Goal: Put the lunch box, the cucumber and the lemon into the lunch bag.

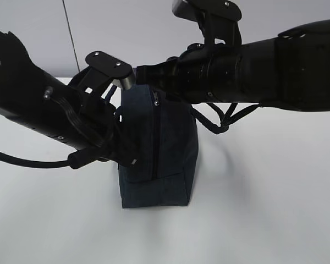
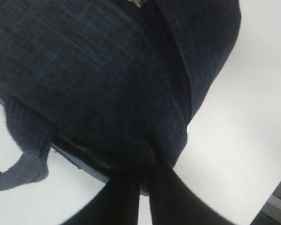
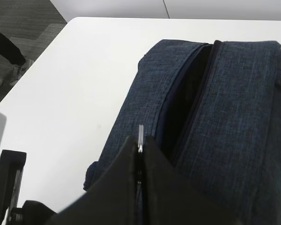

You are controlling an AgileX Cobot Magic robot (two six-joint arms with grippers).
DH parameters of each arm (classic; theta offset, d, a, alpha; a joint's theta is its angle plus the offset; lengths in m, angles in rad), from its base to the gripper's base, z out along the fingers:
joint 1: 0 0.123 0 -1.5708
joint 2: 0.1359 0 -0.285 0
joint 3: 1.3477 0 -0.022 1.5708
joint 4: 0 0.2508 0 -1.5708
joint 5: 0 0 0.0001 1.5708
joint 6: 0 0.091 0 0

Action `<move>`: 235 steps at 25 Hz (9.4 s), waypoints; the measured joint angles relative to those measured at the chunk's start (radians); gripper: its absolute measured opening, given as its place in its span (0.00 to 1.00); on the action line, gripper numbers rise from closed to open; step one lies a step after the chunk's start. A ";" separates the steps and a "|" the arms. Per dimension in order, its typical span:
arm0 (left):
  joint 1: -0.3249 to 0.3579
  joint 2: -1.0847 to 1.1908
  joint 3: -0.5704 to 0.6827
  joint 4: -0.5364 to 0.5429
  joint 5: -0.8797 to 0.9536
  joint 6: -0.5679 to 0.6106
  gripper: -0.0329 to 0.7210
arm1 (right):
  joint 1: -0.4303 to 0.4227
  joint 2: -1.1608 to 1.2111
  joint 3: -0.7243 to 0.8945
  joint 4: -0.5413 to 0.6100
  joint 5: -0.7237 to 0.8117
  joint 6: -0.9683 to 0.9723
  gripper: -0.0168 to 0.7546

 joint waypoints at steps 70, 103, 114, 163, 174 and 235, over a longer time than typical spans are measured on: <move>0.008 -0.061 0.097 0.038 0.002 -0.042 0.04 | -0.111 0.149 -0.192 0.003 0.024 -0.116 0.02; 0.007 -0.135 0.100 0.073 0.122 -0.042 0.04 | -0.111 0.158 -0.220 0.001 0.017 -0.146 0.02; 0.007 -0.182 0.103 0.079 0.178 -0.043 0.04 | -0.111 0.159 -0.220 0.001 0.009 -0.153 0.02; 0.171 0.024 -0.369 0.018 0.402 -0.195 0.55 | -0.118 0.159 -0.222 0.001 0.012 -0.157 0.02; 0.176 0.095 -0.407 -0.105 0.421 -0.199 0.55 | -0.118 0.159 -0.222 0.001 0.012 -0.157 0.02; 0.179 -0.060 -0.418 0.030 0.742 -0.008 0.04 | -0.118 0.159 -0.222 0.001 0.059 -0.158 0.02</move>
